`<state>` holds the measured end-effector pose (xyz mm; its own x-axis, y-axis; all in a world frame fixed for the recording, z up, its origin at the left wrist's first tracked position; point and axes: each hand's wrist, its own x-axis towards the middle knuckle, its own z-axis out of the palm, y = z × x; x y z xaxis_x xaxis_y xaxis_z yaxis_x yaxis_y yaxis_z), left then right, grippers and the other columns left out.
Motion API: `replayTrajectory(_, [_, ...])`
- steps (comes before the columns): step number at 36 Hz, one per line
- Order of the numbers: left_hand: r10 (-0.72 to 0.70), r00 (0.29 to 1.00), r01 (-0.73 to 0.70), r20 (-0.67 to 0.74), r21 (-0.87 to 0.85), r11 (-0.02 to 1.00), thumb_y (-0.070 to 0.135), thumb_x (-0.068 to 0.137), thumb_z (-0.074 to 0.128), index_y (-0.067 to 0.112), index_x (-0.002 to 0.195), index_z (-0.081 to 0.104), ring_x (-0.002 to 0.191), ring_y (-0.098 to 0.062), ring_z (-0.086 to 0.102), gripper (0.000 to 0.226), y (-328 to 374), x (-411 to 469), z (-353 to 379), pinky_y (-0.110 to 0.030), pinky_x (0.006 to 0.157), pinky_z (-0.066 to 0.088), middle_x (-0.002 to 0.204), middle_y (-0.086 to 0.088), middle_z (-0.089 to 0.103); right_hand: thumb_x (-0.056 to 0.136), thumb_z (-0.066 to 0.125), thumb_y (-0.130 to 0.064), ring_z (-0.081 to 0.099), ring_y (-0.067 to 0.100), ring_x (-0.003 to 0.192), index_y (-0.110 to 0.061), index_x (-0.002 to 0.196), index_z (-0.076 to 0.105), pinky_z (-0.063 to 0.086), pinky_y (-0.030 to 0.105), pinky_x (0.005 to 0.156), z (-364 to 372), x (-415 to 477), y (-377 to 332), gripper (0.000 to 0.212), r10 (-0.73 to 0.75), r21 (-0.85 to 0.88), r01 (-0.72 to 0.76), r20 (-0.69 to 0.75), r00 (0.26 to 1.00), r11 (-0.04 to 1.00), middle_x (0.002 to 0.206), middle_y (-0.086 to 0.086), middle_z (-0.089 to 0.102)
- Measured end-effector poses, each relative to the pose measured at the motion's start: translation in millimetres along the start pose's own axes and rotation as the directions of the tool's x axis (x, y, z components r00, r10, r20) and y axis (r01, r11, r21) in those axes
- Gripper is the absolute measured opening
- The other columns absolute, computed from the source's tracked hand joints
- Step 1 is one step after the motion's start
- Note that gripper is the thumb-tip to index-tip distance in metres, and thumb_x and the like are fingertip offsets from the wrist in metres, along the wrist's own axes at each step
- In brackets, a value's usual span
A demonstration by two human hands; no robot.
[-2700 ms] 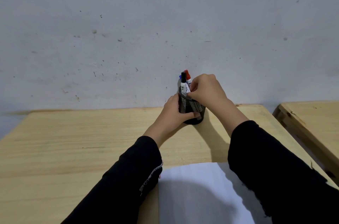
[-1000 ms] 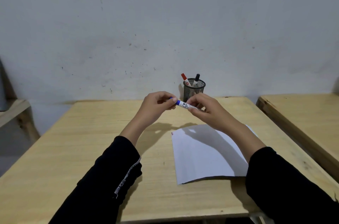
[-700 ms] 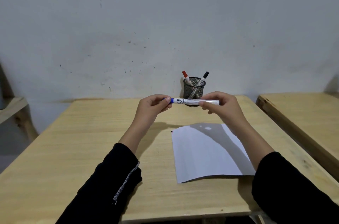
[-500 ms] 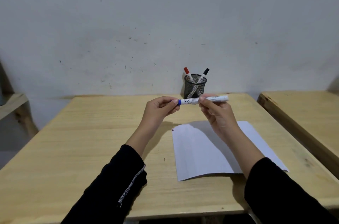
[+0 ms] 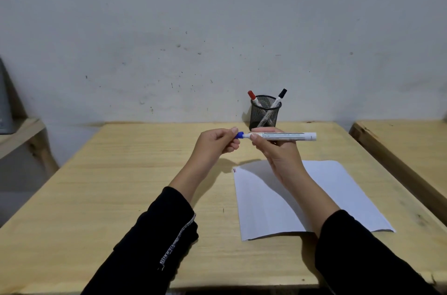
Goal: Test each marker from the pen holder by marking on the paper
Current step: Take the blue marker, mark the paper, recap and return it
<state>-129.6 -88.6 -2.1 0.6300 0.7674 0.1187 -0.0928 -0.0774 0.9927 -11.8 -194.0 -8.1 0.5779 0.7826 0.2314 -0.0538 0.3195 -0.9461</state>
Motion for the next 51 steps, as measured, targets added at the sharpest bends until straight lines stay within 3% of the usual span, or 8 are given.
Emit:
replayTrajectory(4, [-0.062, 0.995, 0.06, -0.076, -0.038, 0.998, 0.022, 0.089, 0.062, 0.006, 0.078, 0.068, 0.051, -0.001, 0.056, 0.021, -8, 8, -21, -0.011, 0.059, 0.049, 0.058, 0.005, 0.062, 0.073, 0.075, -0.016, 0.057, 0.014, 0.075, -0.014, 0.083, 0.071, 0.047, 0.021, 0.071, -11, 3, -6, 0.012, -0.037, -0.026, 0.036, -0.034, 0.999, 0.999, 0.076, 0.002, 0.063])
replayTrajectory(8, [-0.054, 0.993, 0.076, -0.107, 0.216, 0.973, 0.017, 0.084, 0.069, 0.007, 0.075, 0.069, 0.056, -0.007, 0.058, 0.014, -16, 17, -35, -0.021, 0.066, 0.052, 0.07, -0.005, 0.063, 0.08, 0.07, -0.006, 0.057, 0.015, 0.075, -0.015, 0.08, 0.069, 0.048, 0.019, 0.072, -22, 7, -9, 0.008, 0.003, 0.028, -0.001, -0.094, 0.996, 1.0, 0.071, -0.002, 0.066])
replayTrajectory(18, [-0.081, 0.996, 0.089, -0.047, 0.738, 0.668, 0.011, 0.08, 0.059, 0.007, 0.079, 0.065, 0.061, -0.014, 0.054, 0.007, -37, 30, -36, -0.022, 0.053, 0.039, 0.078, -0.004, 0.062, 0.082, 0.067, -0.005, 0.06, 0.013, 0.077, -0.012, 0.082, 0.067, 0.05, 0.013, 0.068, -29, 6, -7, 0.007, 0.053, 0.006, -0.053, -0.118, 0.992, 0.999, 0.082, 0.008, 0.065])
replayTrajectory(26, [-0.074, 0.997, 0.061, -0.02, 0.782, 0.621, 0.023, 0.081, 0.067, 0.004, 0.091, 0.064, 0.07, -0.015, 0.048, 0.022, -43, 31, -30, -0.025, 0.059, 0.037, 0.085, -0.003, 0.054, 0.082, 0.067, -0.004, 0.059, 0.01, 0.066, -0.009, 0.08, 0.067, 0.05, 0.015, 0.063, -24, 7, -12, 0.005, 0.058, -0.001, -0.058, -0.101, 0.993, 0.998, 0.073, 0.004, 0.063])
replayTrajectory(33, [0.209, 0.977, -0.11, -0.047, 0.728, 0.677, 0.03, 0.086, 0.065, 0.011, 0.11, 0.062, 0.094, -0.007, 0.049, 0.031, -25, -15, -25, -0.018, 0.077, 0.035, 0.105, 0.002, 0.05, 0.083, 0.063, 0.001, 0.058, 0.008, 0.055, -0.009, 0.077, 0.062, 0.051, 0.015, 0.058, -2, 9, -14, 0.011, 0.114, 0.117, -0.103, -0.09, 0.989, 0.988, 0.066, 0.003, 0.062])
replayTrajectory(38, [0.115, 0.983, -0.182, 0.142, 0.684, 0.707, 0.044, 0.086, 0.06, 0.023, 0.117, 0.057, 0.098, 0.021, 0.044, 0.038, -32, -56, -16, -0.001, 0.077, 0.035, 0.116, 0.016, 0.048, 0.083, 0.063, 0.002, 0.058, 0.008, 0.052, -0.007, 0.074, 0.059, 0.05, 0.014, 0.053, 15, 13, -2, 0.013, 0.183, 0.18, -0.162, -0.108, 0.977, 0.97, 0.058, -0.001, 0.064])
replayTrajectory(43, [-0.013, 0.94, -0.262, 0.341, 0.744, 0.614, 0.052, 0.088, 0.052, 0.024, 0.133, 0.048, 0.135, -0.006, 0.033, 0.053, -47, -68, -13, -0.02, 0.106, 0.03, 0.143, 0.011, 0.04, 0.082, 0.061, 0.001, 0.051, 0.011, 0.053, -0.003, 0.072, 0.061, 0.046, 0.014, 0.052, 21, 10, 22, 0.011, 0.243, 0.096, -0.232, -0.13, 0.961, 0.968, 0.057, 0.003, 0.06])
replayTrajectory(51, [-0.02, 0.936, -0.301, 0.35, 0.831, 0.467, 0.053, 0.093, 0.043, 0.025, 0.145, 0.034, 0.143, -0.005, 0.019, 0.06, -59, -72, -13, -0.018, 0.11, 0.019, 0.157, 0.007, 0.024, 0.079, 0.058, 0.0, 0.051, 0.013, 0.048, -0.004, 0.075, 0.052, 0.043, 0.024, 0.046, 20, 0, 43, 0.008, 0.243, -0.087, -0.268, -0.221, 0.944, 0.96, 0.059, 0.01, 0.055])
